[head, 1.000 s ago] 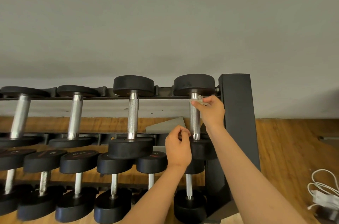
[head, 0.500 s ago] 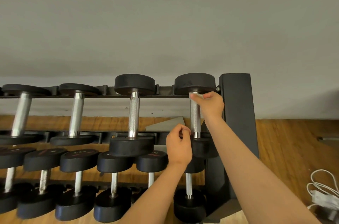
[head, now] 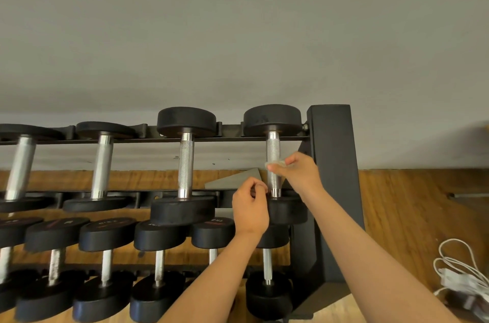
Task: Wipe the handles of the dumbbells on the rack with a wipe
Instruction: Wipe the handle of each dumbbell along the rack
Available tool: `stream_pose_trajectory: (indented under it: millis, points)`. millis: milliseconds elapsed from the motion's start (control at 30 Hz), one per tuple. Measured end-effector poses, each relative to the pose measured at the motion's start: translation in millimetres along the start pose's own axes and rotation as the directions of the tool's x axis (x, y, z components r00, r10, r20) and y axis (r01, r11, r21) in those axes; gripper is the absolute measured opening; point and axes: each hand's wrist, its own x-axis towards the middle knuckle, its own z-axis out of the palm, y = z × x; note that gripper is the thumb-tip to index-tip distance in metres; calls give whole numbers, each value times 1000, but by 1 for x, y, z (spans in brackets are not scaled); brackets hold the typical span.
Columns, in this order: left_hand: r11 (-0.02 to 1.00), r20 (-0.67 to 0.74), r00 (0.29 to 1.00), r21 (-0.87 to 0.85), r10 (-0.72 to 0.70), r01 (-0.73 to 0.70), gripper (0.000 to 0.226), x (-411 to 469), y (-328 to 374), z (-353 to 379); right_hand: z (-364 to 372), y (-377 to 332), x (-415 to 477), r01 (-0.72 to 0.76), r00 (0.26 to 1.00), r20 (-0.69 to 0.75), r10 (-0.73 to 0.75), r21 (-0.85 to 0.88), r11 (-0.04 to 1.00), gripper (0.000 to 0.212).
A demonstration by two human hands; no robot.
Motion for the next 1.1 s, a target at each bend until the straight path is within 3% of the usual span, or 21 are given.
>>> stream_pose_trajectory:
  millis: [100,233,400,567,733,800,933,1100]
  points:
    - [1000,-1,1000,3,1,-1,24,0,1,0,-6,9,-6,-26,994,101,30,-33,999,34]
    - [1000,-3,1000,8,0,1,24,-1,1,-1,-5,3,-3,0,999,48,-1,11,1000,36]
    - [1000,-3,1000,24,-4,4,24,-1,2,-1,-10,18,-10,-40,972,221,84,-195,980,35]
    - [1000,-11,1000,13,0,0,24,0,3,-1,-11,14,-9,-18,983,180,37,-110,994,34]
    - [999,-2,1000,42,1,-1,24,-1,3,-1,-18,2,-10,7,932,338,130,-376,927,34]
    - [999,15,1000,50,-9,8,23,-1,5,-2,-17,-1,-12,20,959,273,73,-324,946,32]
    - [1000,40,999,-18,-5,5,14,-3,8,-8,-14,10,-32,104,994,-33,-106,-64,992,26]
    - [990,94,990,-100,108,-98,10,-10,28,-19,-14,11,-51,215,973,-75,-218,-43,976,24]
